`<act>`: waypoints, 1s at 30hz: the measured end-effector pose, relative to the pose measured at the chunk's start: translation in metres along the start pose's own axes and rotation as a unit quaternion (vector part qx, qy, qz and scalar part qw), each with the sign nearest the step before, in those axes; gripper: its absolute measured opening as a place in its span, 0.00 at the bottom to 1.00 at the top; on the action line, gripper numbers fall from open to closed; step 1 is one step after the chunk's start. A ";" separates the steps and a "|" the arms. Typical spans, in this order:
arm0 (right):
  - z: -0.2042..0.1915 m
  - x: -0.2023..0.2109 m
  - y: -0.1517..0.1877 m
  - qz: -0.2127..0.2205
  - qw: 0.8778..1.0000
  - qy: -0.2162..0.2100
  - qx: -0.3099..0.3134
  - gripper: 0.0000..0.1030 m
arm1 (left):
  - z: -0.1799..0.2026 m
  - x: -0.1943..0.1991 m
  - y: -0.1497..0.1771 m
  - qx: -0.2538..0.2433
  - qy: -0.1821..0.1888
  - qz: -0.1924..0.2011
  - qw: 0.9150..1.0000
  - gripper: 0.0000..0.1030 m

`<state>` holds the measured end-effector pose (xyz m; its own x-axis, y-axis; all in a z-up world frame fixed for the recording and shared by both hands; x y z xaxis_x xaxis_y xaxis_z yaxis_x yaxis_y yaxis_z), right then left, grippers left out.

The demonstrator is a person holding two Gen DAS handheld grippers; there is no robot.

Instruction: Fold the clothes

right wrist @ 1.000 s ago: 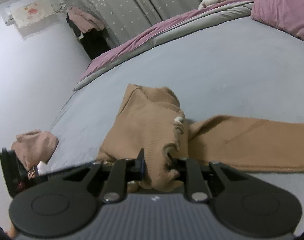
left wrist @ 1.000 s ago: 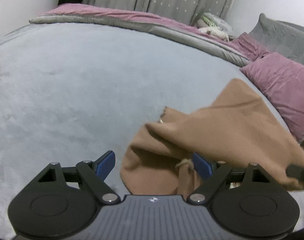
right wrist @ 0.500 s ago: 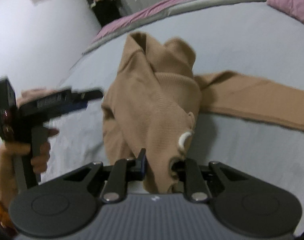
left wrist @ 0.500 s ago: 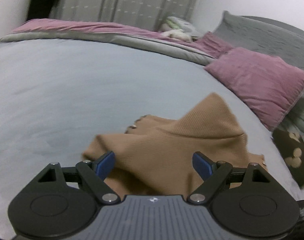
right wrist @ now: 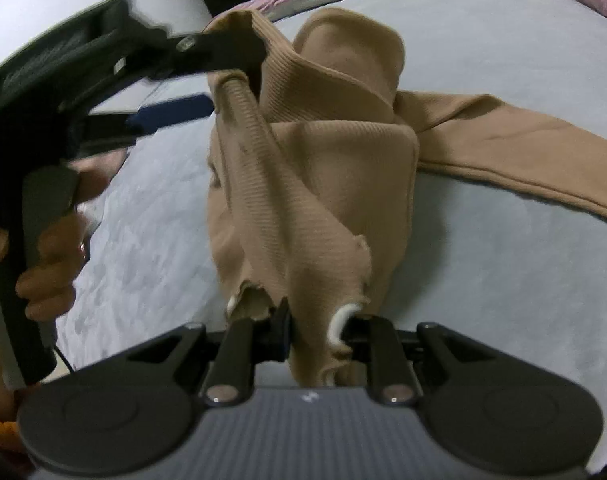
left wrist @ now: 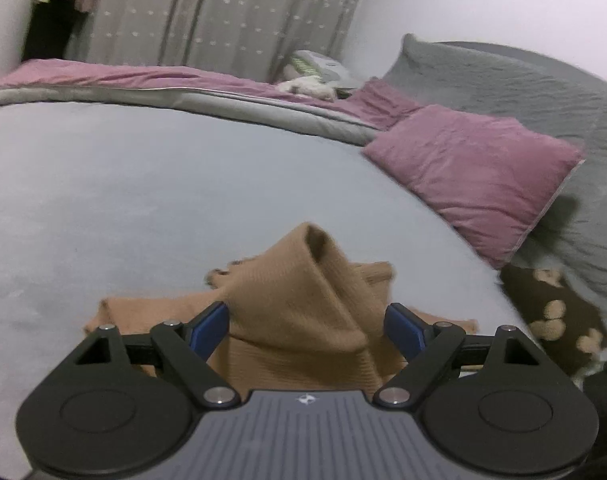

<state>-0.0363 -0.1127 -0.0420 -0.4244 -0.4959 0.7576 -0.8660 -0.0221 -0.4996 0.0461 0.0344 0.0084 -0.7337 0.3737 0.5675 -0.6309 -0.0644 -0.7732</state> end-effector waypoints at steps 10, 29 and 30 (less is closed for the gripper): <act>-0.005 0.027 -0.011 0.027 0.999 -0.044 -0.017 0.53 | -0.047 0.004 0.009 0.087 -0.039 -0.003 0.995 0.11; 0.018 0.052 -0.057 0.110 0.992 -0.020 -0.060 0.75 | -0.105 0.031 0.012 0.078 -0.133 0.014 0.988 0.11; 0.022 0.051 -0.060 0.111 0.992 -0.015 -0.065 0.75 | -0.110 0.033 0.014 0.079 -0.137 0.013 0.987 0.11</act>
<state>-0.0001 -0.1554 0.0171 -0.6027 -0.5018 0.6204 -0.7790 0.2015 -0.5938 0.0408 0.1477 -0.0148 -0.7773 0.1071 0.6199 -0.6264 -0.2225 -0.7471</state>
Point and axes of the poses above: each gripper's, at about its wrist camera, not at the fingertips, and x roughly against the way its jaws point, z to its right, y to its underside, the point moved 6 cm from there along -x, roughly the way its jaws point, and after that the axes turned 2 degrees about -z, right-handed, at the moved point
